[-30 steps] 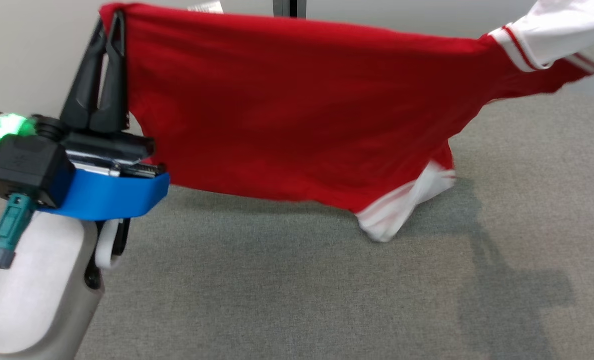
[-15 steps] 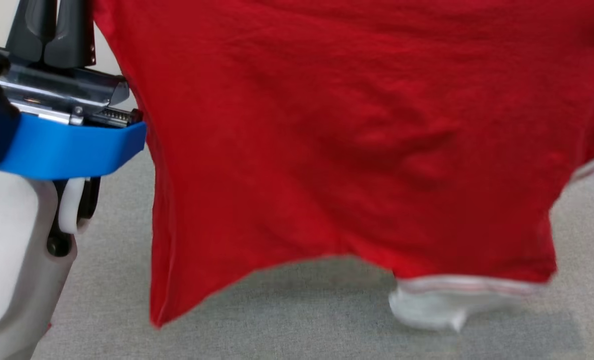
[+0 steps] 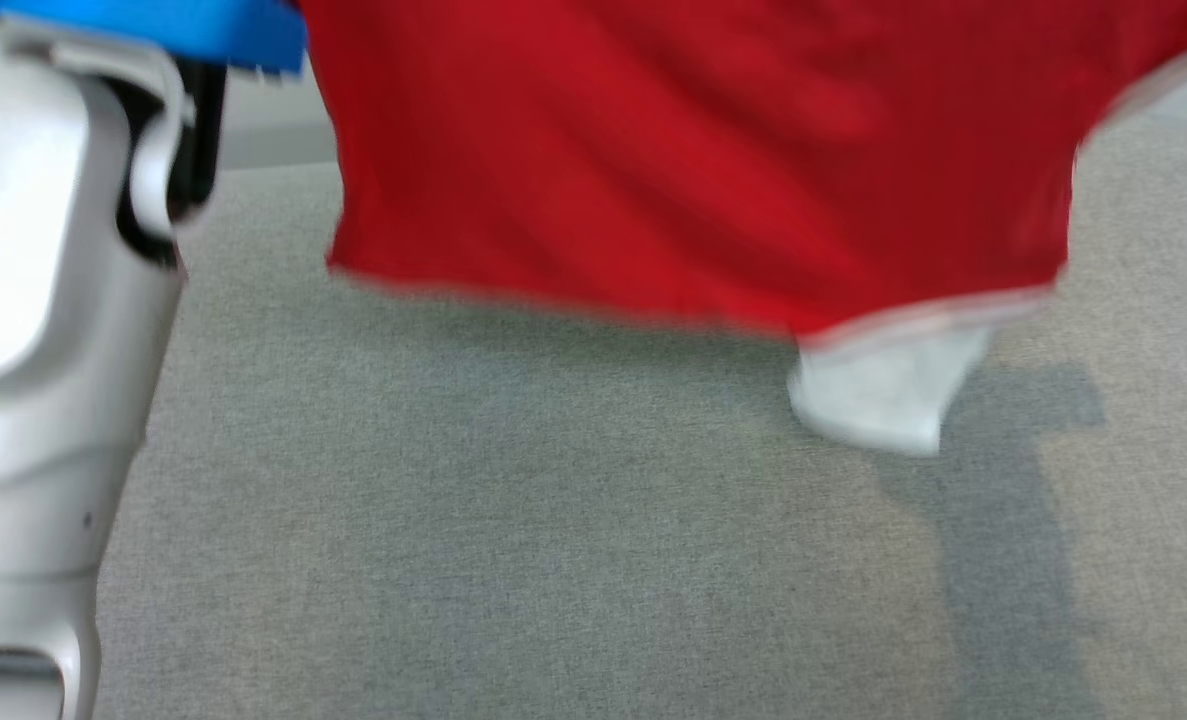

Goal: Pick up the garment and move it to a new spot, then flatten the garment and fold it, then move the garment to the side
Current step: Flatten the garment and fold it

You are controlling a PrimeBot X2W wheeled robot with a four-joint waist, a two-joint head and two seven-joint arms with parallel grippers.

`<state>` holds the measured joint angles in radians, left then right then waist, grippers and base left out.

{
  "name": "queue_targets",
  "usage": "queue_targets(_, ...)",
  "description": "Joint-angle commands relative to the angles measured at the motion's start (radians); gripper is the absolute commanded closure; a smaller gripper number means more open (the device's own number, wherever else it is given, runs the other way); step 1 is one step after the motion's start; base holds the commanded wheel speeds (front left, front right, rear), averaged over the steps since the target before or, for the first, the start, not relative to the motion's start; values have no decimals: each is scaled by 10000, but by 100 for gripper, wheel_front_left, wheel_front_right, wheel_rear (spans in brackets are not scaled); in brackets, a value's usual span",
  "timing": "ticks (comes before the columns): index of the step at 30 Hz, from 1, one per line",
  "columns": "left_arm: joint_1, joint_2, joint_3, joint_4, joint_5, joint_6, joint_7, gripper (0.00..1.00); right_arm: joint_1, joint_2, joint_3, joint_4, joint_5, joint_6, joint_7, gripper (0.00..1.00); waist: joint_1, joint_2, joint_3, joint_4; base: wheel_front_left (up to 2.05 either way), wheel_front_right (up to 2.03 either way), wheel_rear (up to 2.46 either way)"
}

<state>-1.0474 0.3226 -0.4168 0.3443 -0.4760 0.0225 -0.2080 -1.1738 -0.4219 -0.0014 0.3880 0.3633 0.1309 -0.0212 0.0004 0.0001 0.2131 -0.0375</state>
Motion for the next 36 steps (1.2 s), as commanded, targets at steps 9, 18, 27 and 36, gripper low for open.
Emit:
queue_targets(9, -1631, -586, 488, 3959, 254, -469, -571, 100, -1840, 1095, 1342, 3611, 287, -3, -1647, 100, -4, -1, 400, -101, 0, 0, 0)
queue_targets(18, 368, -1590, 1246, 6837, -160, -687, -578, 100, 312, 2558, 2811, 6505, 989, -3, -2272, 100, -4, -1, 890, -183, 0, 0, 0)
queue_targets(27, 1573, -2241, 1372, 8487, -352, -925, -580, 100, 2904, 2870, 3101, 6600, 1999, -3, -2438, 100, -4, -1, 776, -74, 0, 0, 0)
queue_targets(36, 4190, -2097, 1873, 6046, 366, -1086, -581, 100, 6376, 2575, 2514, 4134, 1856, -3, -2440, 100, -4, -1, -220, 11, 0, 0, 0)
